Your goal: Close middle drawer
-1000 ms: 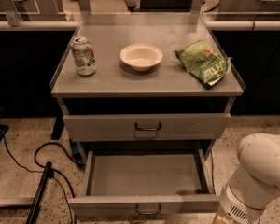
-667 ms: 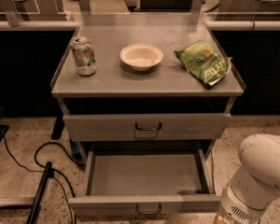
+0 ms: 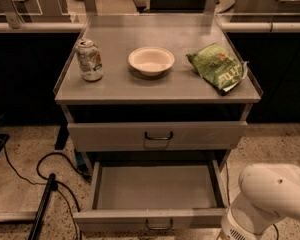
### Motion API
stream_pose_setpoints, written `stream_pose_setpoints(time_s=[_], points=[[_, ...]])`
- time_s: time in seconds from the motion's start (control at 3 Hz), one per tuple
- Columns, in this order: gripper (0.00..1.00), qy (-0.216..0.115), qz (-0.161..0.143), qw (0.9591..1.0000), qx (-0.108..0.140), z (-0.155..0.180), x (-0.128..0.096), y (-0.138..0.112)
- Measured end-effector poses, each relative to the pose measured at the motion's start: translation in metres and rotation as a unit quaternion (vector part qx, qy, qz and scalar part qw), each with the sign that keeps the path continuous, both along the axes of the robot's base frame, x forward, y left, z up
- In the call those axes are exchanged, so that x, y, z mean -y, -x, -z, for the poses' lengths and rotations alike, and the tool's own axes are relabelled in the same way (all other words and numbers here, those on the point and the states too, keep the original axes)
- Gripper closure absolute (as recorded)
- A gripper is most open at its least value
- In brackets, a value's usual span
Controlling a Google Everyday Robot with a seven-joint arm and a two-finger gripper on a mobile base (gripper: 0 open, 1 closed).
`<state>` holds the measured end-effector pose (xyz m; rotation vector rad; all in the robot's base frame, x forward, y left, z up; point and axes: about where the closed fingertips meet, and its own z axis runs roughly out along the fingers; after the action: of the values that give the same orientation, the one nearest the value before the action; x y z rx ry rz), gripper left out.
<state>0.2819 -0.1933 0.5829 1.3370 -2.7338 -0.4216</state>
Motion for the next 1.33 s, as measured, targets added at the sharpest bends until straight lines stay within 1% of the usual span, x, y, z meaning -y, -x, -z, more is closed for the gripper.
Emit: stream_pose_setpoints(time_s=[0.33,0.67,1.0,1.33], points=[[1.00,0.005,0.021,0.9997,0.007,0.044,-0.010,-0.014],[1.00,0.004,0.038,0.9993,0.005,0.075,-0.017,-0.025],[1.00,0.002,0.041,0.9991,0.004,0.079,-0.018,-0.026],[1.00,0.003,0.057,0.9984,0.001,0.090,-0.018,-0.028]])
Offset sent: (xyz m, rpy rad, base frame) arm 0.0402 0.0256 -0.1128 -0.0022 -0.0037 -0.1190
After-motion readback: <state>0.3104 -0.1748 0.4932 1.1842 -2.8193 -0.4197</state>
